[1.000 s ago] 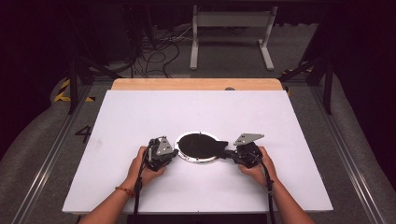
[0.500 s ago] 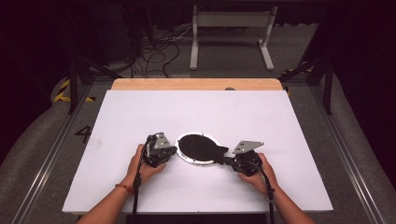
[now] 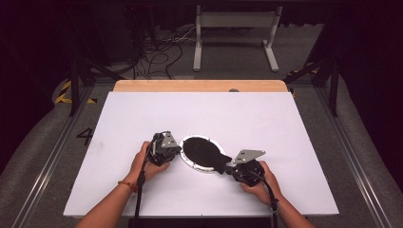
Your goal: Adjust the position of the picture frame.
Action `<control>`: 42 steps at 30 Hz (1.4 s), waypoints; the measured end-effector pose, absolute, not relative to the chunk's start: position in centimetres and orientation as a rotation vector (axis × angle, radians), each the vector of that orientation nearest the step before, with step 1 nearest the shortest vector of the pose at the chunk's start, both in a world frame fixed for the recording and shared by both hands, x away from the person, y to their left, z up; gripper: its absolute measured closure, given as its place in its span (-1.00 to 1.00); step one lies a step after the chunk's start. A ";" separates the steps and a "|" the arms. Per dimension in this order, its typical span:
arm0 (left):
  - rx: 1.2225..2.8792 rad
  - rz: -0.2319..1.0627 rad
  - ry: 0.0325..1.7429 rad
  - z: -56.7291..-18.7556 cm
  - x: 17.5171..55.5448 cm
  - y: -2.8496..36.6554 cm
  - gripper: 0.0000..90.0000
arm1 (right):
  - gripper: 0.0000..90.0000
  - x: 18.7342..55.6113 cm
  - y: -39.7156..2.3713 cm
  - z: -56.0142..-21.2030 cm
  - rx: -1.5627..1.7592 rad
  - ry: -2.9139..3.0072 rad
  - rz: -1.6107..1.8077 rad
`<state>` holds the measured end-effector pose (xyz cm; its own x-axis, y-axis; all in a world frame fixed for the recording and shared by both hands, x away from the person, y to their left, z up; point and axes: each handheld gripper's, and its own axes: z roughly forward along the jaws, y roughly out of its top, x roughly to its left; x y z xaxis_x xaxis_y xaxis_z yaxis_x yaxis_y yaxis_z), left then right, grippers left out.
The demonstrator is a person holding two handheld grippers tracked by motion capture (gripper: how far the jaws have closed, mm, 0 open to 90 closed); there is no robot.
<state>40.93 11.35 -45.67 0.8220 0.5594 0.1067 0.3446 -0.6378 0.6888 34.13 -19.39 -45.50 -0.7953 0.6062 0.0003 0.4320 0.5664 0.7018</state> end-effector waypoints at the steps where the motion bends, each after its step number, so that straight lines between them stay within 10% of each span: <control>1: 2.311 0.405 0.666 -45.7 41.0 11.4 0.96 | 1.00 34.0 -19.2 -45.5 0.853 2.565 1.044; 42: 2.334 0.271 0.483 -46.2 36.5 9.3 1.00 | 1.00 36.0 -21.6 -44.9 0.910 2.436 1.032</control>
<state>36.52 9.26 -46.15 0.9076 0.4163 0.0546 0.2637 -0.6664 0.6974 35.95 -21.60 -44.89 -0.7362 0.6740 -0.0605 0.4254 0.5304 0.7333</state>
